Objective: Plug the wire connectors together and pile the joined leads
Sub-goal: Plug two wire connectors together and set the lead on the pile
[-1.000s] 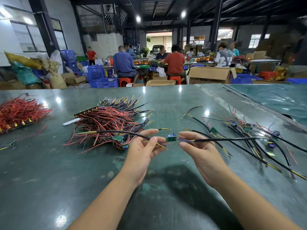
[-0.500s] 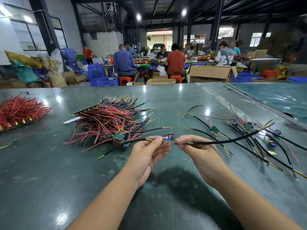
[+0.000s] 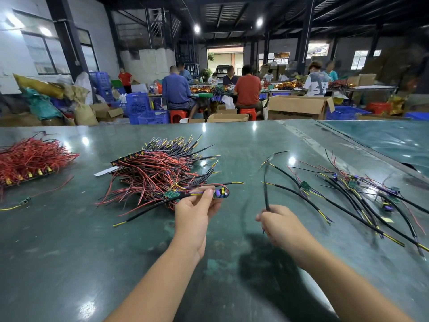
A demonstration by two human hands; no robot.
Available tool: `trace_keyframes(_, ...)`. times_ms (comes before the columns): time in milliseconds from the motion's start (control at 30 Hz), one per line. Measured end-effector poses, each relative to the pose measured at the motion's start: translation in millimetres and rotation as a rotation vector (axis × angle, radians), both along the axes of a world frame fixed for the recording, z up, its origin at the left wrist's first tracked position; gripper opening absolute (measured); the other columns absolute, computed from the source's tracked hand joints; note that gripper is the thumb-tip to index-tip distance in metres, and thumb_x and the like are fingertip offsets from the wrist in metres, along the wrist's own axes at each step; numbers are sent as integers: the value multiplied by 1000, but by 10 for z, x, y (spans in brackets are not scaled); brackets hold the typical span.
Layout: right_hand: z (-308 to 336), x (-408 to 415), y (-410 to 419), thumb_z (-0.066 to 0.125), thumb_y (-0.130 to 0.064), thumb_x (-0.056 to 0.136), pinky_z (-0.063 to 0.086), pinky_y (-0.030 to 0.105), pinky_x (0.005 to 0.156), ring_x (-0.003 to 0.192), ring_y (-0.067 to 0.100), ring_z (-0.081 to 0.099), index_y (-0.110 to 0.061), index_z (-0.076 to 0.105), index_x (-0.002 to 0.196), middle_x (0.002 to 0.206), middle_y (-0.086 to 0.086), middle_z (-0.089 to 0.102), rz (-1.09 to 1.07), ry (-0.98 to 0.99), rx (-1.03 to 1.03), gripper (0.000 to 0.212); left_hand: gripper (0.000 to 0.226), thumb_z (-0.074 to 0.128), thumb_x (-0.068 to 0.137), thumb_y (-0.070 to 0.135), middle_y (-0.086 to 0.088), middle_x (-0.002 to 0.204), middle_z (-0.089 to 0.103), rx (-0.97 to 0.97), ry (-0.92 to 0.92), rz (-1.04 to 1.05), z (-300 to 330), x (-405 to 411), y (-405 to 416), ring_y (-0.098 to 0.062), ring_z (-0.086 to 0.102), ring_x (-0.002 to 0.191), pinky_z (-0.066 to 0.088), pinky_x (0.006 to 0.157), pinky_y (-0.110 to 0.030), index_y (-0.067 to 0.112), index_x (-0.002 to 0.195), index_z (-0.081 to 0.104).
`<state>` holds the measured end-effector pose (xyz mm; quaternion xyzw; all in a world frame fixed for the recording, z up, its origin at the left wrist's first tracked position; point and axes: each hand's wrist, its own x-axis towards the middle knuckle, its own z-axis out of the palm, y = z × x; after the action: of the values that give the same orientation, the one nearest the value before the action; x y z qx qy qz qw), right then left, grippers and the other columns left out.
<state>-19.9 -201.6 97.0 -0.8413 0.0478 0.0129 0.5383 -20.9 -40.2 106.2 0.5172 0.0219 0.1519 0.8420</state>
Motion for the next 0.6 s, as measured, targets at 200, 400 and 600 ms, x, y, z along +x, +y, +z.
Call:
trace_keyframes(200,46,-23,211,52,-32,93,43,30,91,102,13,59,-17,61,118,105,-7,65,257,-140,-227,31,21,53,94,1,0,72,72,50,1,15,-17,15,-21,-7,67,66,55,65,-18,7,81,68)
trace_keyframes(400,43,-21,149,57,-27,91,44,11,80,94,0,60,-38,63,102,105,-17,66,154,-385,53,17,19,56,92,0,-2,78,74,210,8,-121,-79,-7,-58,-6,67,72,53,66,-17,6,82,71)
trace_keyframes(600,0,-16,130,66,-13,86,52,23,73,71,7,66,-29,74,73,72,-7,72,101,-448,186,21,14,60,89,0,-4,76,73,243,55,-194,-121,-49,-122,-9,69,73,54,65,-19,7,83,70)
